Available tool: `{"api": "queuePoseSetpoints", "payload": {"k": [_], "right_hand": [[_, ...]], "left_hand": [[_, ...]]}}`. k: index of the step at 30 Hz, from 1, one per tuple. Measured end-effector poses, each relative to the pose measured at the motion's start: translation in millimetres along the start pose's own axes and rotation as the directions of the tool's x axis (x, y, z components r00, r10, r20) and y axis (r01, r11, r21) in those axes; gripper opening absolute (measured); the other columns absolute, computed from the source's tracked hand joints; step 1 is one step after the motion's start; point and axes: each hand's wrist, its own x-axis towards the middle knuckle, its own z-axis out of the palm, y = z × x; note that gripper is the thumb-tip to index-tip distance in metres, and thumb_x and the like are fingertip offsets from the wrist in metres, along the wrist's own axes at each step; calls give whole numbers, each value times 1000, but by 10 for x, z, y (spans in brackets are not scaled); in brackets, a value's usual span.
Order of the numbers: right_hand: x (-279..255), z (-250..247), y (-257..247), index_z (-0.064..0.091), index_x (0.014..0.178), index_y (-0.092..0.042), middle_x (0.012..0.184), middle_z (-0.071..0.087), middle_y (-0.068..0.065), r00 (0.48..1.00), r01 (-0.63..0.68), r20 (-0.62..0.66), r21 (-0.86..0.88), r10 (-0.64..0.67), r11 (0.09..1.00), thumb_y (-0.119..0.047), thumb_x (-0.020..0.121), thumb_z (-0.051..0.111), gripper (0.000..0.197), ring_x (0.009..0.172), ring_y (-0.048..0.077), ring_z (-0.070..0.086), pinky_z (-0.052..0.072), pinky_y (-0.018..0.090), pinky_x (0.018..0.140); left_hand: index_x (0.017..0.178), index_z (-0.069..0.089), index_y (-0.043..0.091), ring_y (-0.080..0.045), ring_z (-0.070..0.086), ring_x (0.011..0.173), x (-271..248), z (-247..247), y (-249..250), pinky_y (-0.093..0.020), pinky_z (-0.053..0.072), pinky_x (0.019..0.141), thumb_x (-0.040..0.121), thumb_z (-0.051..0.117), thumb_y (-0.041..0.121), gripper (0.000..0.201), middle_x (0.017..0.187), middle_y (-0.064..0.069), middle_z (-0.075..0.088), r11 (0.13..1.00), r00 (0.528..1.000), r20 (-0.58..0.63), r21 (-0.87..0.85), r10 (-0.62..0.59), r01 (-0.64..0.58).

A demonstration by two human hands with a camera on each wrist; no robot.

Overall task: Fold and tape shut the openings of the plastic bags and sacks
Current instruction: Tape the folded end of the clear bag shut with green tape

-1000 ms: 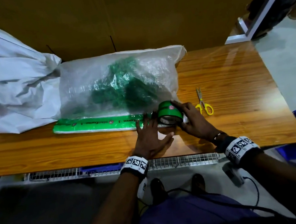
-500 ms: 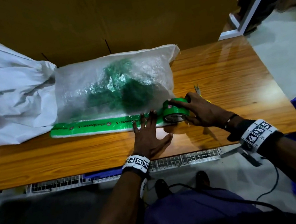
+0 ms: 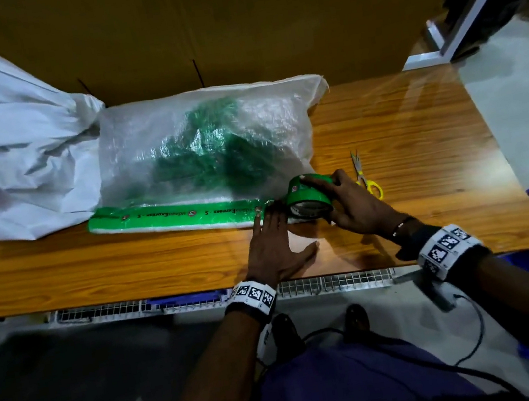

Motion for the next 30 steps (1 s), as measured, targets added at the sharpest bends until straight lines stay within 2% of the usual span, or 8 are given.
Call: {"api": "queuePoseSetpoints", "payload": {"k": [3, 8, 13, 15, 19, 23, 27, 30], "right_hand": [[4, -257, 63, 25, 165, -38, 106, 38, 8, 996, 10, 85, -145, 3, 989, -27, 90, 71, 89, 84, 22, 41, 33, 33, 73], [-4, -370, 82, 26, 164, -40, 107, 36, 6, 993, 42, 119, -192, -19, 980, -31, 93, 76, 87, 82, 26, 44, 42, 36, 71], [-38, -260, 244, 32, 162, -35, 115, 49, 10, 999, 27, 26, 61, -29, 998, -33, 94, 76, 80, 99, 33, 55, 52, 53, 83], [-72, -185, 241, 39, 160, -28, 116, 51, 11, 998, 56, -11, 121, -55, 991, -29, 96, 77, 74, 102, 32, 56, 50, 50, 87], [-130, -38, 221, 35, 161, -32, 117, 47, 9, 999, 28, -44, 164, -21, 986, -23, 97, 75, 76, 108, 28, 51, 40, 32, 91], [-121, 37, 259, 26, 163, -43, 120, 44, 9, 1000, -18, -17, 181, 21, 983, -31, 96, 70, 81, 108, 34, 57, 50, 45, 90], [-60, -107, 313, 22, 166, -37, 109, 41, 8, 993, 89, 59, 133, -97, 987, -42, 98, 61, 78, 90, 21, 44, 33, 33, 79], [-31, -372, 489, 26, 166, -31, 105, 42, 9, 979, 153, 136, 26, -155, 988, -45, 101, 59, 74, 84, 26, 46, 34, 35, 75]], "left_hand": [[167, 9, 12, -19, 0, 161, 2, -13, 16, -47, 0, 130, 88, 39, 84, 111, 175, -4, 8, 1000, 999, 27, 7, -25, 25], [167, 11, 16, -15, 3, 161, 20, -14, 28, -51, 6, 129, 87, 40, 83, 108, 175, 0, 9, 997, 997, 33, 34, -67, 66], [164, 24, 15, -19, 13, 160, 69, -43, 145, -53, 5, 128, 90, 37, 81, 100, 172, -4, 24, 993, 995, 2, 74, -97, 97], [162, 28, 12, -24, 16, 159, 76, -57, 246, -54, 5, 129, 91, 39, 79, 98, 169, -8, 29, 991, 992, -25, 55, -123, 125], [165, 16, 10, -25, 10, 161, 57, 0, 420, -50, 5, 130, 91, 44, 74, 102, 173, -10, 16, 992, 991, -22, -8, -129, 129], [166, 13, 10, -20, 9, 161, 71, 62, 441, -45, 4, 131, 92, 40, 77, 103, 173, -10, 18, 984, 984, 21, -18, -176, 176], [166, 11, 10, -20, 7, 161, 69, 79, 428, -47, 5, 130, 91, 41, 78, 106, 174, -8, 14, 985, 985, 36, 36, -169, 168], [167, 5, 15, -17, 2, 161, 57, 63, 433, -47, 6, 130, 90, 45, 75, 105, 175, -2, 6, 989, 988, 45, 35, -145, 144]]}}
